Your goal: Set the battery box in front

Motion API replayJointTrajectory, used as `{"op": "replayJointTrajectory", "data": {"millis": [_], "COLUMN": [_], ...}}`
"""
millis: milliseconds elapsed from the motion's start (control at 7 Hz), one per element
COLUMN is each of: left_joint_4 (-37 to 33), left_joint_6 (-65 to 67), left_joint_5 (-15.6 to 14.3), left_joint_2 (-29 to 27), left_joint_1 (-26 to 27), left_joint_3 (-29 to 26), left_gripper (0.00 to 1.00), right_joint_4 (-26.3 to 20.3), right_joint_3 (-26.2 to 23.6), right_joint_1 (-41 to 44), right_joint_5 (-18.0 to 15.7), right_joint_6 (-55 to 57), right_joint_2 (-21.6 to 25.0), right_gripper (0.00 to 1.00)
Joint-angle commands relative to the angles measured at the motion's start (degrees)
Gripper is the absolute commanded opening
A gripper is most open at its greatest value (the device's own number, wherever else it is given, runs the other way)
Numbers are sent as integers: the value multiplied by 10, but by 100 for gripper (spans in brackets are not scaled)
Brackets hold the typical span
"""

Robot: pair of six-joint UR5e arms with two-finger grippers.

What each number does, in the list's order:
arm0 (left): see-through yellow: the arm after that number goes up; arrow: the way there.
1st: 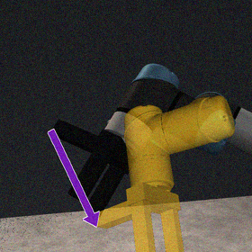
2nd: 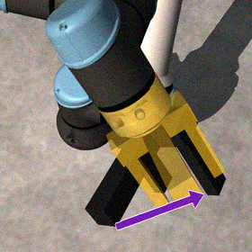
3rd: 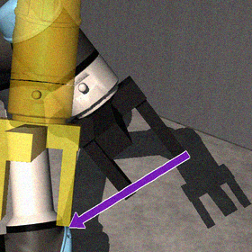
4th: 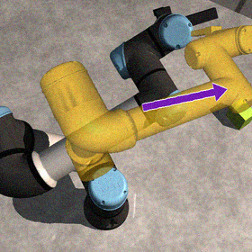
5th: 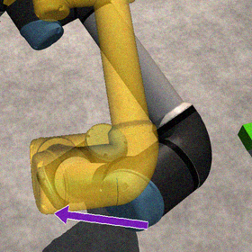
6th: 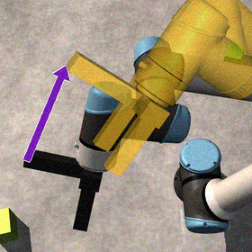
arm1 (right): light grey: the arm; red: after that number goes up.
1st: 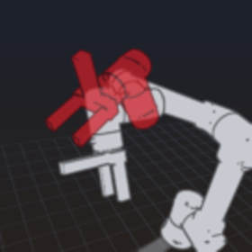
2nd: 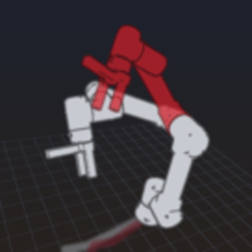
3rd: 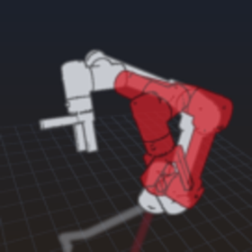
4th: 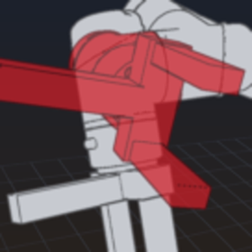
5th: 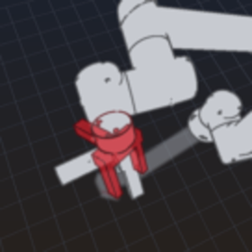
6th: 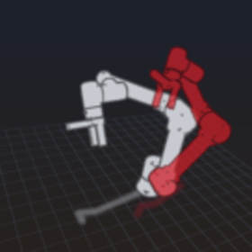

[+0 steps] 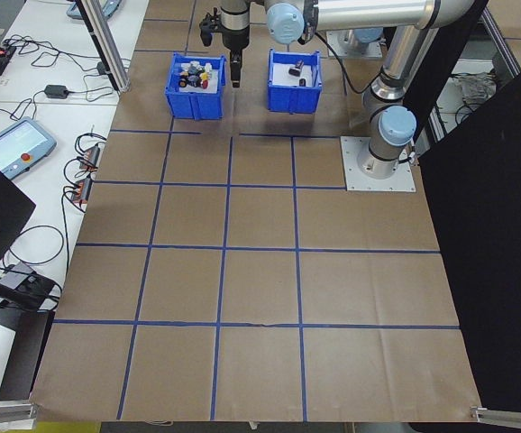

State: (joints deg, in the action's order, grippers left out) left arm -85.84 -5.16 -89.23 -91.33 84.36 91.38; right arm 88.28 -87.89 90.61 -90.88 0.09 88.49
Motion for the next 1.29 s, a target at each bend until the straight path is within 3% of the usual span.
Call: {"op": "replayJointTrajectory", "data": {"millis": [0,286,571,857,1143], "left_joint_4": [4,-3,1,-3,4], "left_joint_6": [3,182,298,506,780], "left_joint_5": [3,3,1,3,1], "left_joint_2": [12,31,33,36,40], "left_joint_1": [2,19,92,155,262], "left_joint_3": [18,43,46,61,94], "left_gripper": [100,100,100,100,100], "right_joint_4": [0,1,2,2,-8], "right_joint_3": [0,0,0,3,6], "right_joint_1": [0,0,0,0,3], "right_joint_5": [0,0,0,0,0], "right_joint_6": [-1,-1,-1,-2,-5], "right_joint_2": [-1,0,1,4,3], "right_gripper": [100,100,100,100,100]}}
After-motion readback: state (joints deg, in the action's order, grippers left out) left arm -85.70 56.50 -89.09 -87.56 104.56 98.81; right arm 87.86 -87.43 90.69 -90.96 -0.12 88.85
